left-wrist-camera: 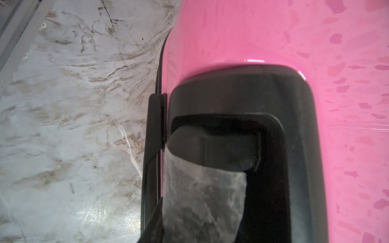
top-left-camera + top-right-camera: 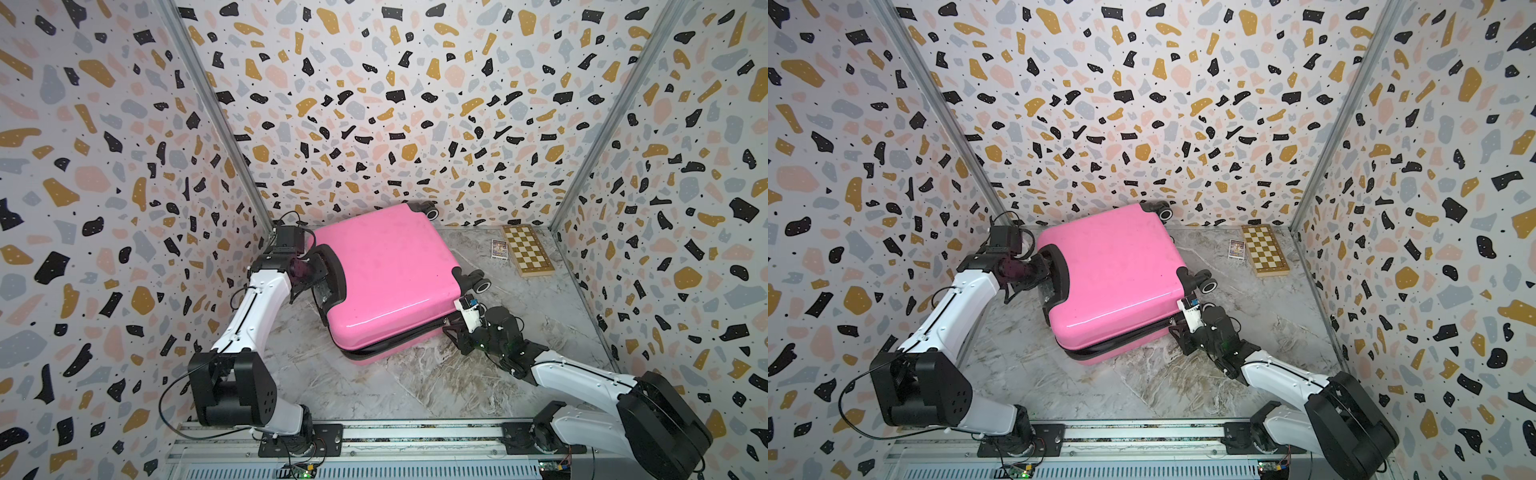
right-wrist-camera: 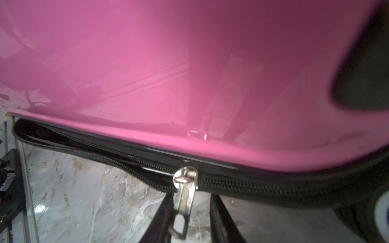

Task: Close the suitcase zippers
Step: Zip the zipper on the suitcase.

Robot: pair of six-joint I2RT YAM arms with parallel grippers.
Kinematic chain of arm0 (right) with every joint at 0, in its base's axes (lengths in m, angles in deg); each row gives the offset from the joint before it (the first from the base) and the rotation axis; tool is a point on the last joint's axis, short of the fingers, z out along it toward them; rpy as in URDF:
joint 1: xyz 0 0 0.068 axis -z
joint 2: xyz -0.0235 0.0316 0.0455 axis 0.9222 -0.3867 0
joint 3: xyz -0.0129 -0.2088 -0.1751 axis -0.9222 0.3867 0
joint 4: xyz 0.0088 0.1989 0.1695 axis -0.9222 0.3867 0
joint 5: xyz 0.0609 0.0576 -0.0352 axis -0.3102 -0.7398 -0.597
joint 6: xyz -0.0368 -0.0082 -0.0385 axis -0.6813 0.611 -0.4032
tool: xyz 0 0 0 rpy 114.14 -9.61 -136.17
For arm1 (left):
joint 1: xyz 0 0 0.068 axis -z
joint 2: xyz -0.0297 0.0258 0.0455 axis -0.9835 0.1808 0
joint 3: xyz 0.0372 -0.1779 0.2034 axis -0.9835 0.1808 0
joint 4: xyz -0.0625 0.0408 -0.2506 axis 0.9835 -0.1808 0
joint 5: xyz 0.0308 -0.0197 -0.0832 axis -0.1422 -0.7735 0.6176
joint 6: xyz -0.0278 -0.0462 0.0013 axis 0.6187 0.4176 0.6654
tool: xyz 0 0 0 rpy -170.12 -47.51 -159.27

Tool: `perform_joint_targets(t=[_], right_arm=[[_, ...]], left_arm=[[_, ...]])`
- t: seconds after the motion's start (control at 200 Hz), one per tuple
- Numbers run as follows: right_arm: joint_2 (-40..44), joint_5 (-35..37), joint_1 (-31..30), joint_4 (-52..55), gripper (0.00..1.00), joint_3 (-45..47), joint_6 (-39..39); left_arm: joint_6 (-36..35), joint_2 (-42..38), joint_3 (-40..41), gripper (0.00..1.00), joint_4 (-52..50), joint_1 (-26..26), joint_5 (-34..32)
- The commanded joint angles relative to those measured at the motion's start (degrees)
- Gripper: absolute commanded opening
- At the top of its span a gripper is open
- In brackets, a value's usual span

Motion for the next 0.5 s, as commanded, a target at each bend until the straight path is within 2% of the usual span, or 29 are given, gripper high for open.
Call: perform_joint_targets(t=[0.0, 0.175, 0.38, 0.496], right_arm=[[0.38, 0.15, 0.8, -0.28, 0.25, -2.91, -0.34], [1.56, -3.58, 0.77, -0.28, 0.0, -2.97, -1.58], [3.23, -4.65, 0.02, 1.62, 0.0, -2.25, -4.73], [3.49, -4.4, -1.37, 3.31, 0.0, -2.39, -6.54]], left_arm=[[2.61, -2.2, 0.2, 0.0, 0.27, 0.25, 3.83], [5.26, -2.94, 0.26, 0.0, 0.8, 0.23, 4.44], [14.28, -7.9, 3.72, 0.0, 7.0, 0.25, 4.14], [19.88, -9.88, 4.01, 0.0, 6.35, 0.38, 0.86]])
